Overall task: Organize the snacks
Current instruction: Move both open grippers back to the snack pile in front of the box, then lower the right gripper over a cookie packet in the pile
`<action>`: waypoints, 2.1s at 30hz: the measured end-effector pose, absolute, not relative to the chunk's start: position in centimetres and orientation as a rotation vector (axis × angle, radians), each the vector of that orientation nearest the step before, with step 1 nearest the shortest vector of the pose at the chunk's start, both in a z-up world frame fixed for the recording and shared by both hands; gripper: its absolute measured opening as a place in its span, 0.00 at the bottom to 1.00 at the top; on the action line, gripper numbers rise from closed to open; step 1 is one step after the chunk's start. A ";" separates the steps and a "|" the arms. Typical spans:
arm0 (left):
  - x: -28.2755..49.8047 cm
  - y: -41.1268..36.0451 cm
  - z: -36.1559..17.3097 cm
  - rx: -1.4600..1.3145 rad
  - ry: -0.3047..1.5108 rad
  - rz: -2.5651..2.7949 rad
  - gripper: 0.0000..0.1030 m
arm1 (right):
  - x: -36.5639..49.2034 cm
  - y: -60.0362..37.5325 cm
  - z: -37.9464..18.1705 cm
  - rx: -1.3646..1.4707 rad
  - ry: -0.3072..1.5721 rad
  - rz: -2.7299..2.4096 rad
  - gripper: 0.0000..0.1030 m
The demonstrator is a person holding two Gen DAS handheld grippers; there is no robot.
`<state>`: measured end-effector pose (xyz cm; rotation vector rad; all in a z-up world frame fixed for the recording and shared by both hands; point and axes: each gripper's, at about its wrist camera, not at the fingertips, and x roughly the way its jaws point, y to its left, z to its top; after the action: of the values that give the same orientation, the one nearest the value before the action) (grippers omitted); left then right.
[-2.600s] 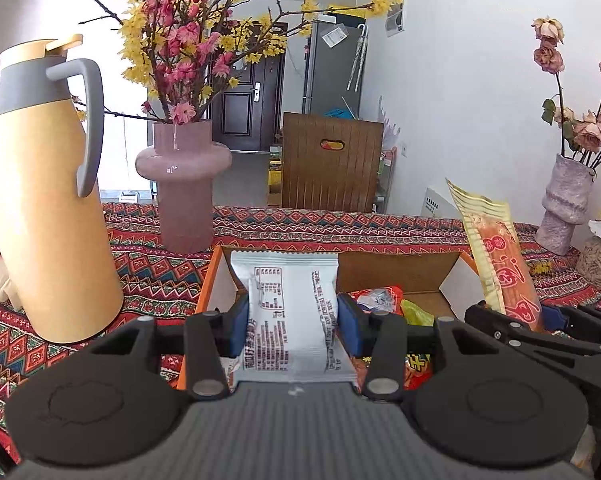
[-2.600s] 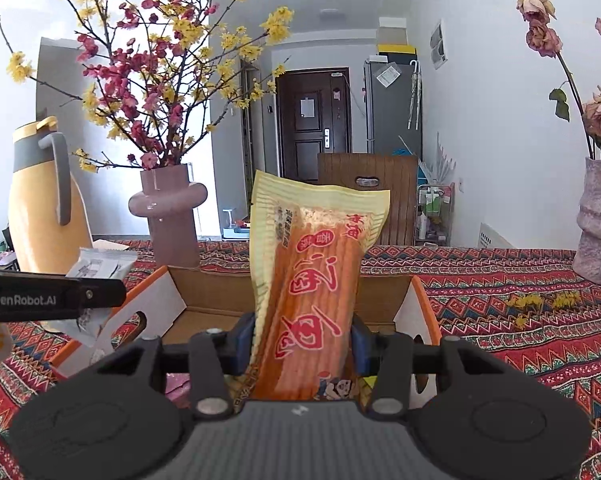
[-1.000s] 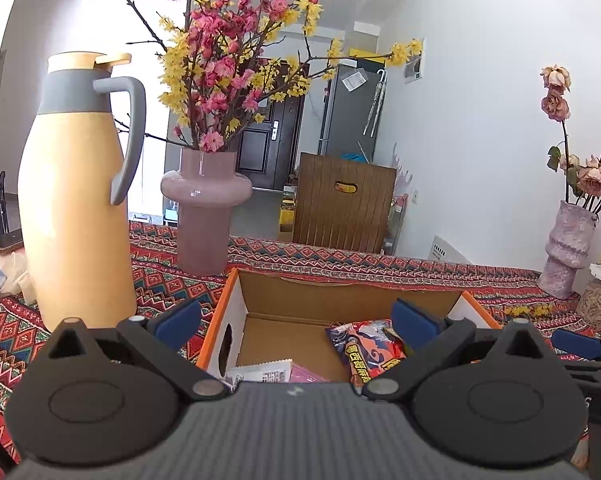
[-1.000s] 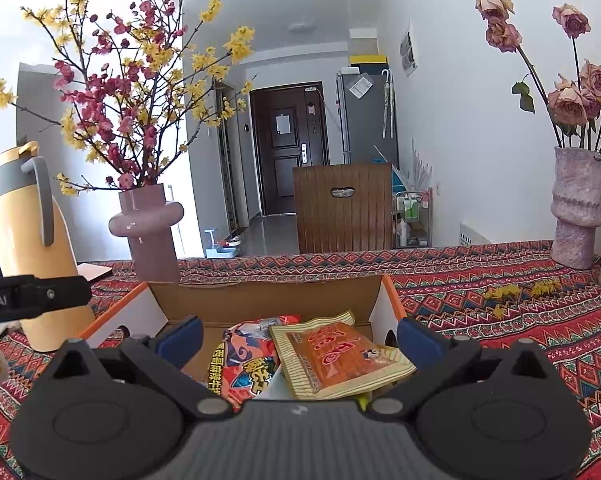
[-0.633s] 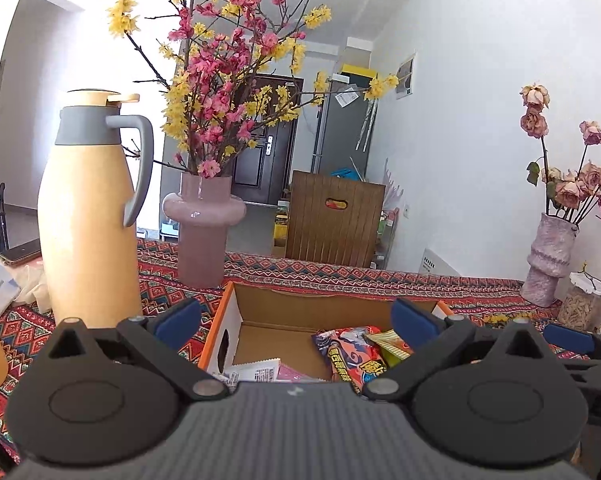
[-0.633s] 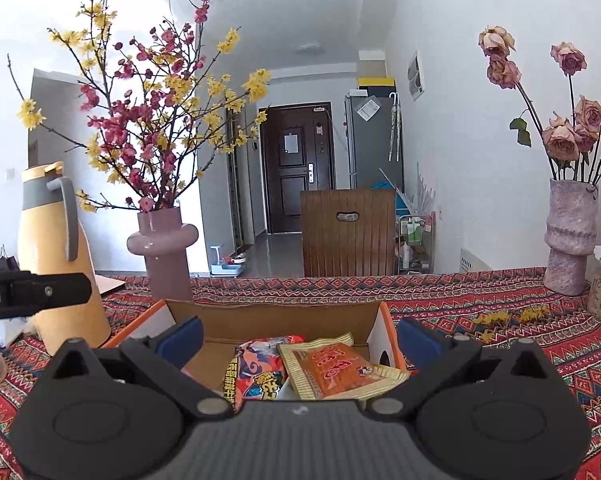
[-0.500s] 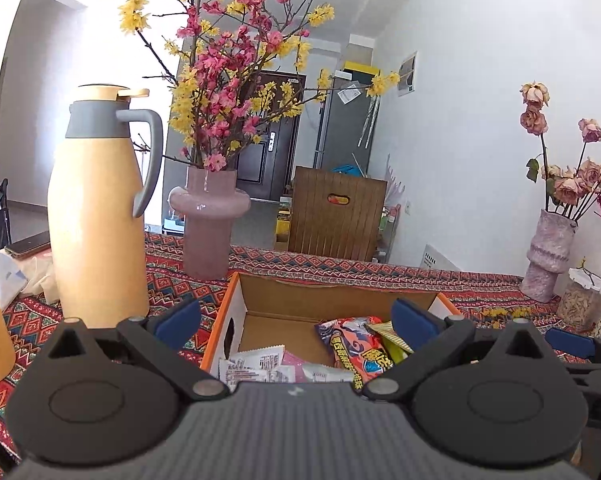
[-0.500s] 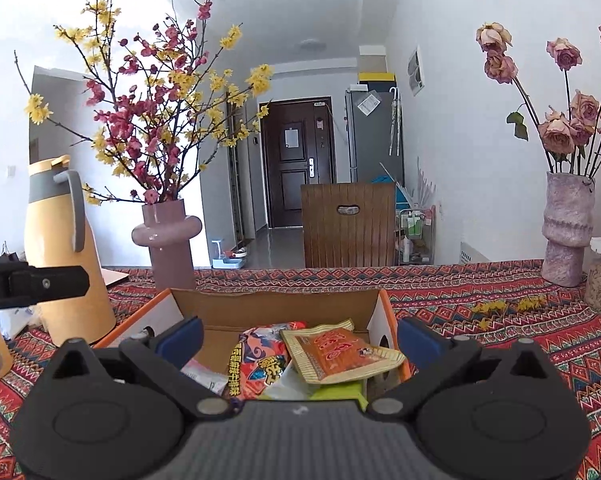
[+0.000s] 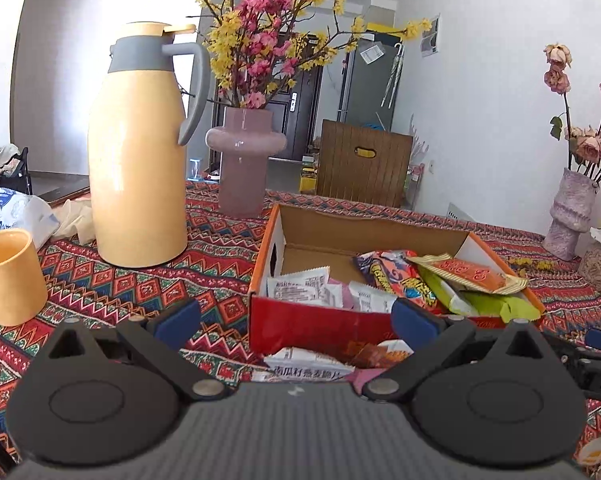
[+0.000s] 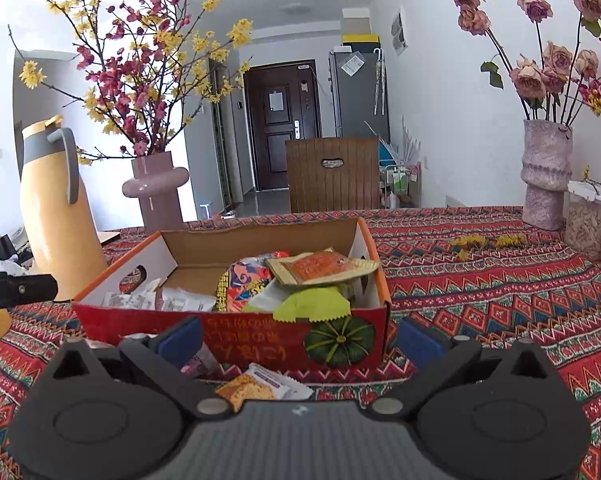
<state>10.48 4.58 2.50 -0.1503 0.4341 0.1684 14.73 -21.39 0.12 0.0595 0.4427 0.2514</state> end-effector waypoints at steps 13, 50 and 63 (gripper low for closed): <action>11.2 6.2 -1.8 -0.160 0.496 0.184 1.00 | 14.3 -23.2 -2.9 0.099 0.508 0.231 1.00; 10.7 6.2 -2.2 -0.183 0.487 0.162 1.00 | 14.1 -23.0 -3.6 0.046 0.548 0.213 0.93; 10.8 6.3 -2.2 -0.191 0.492 0.164 1.00 | 13.2 -23.2 -4.3 -0.011 0.619 0.253 0.89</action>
<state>10.76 6.31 -2.22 -0.1905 0.4920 0.1644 13.25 -23.22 -4.34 -0.0107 0.6189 0.2531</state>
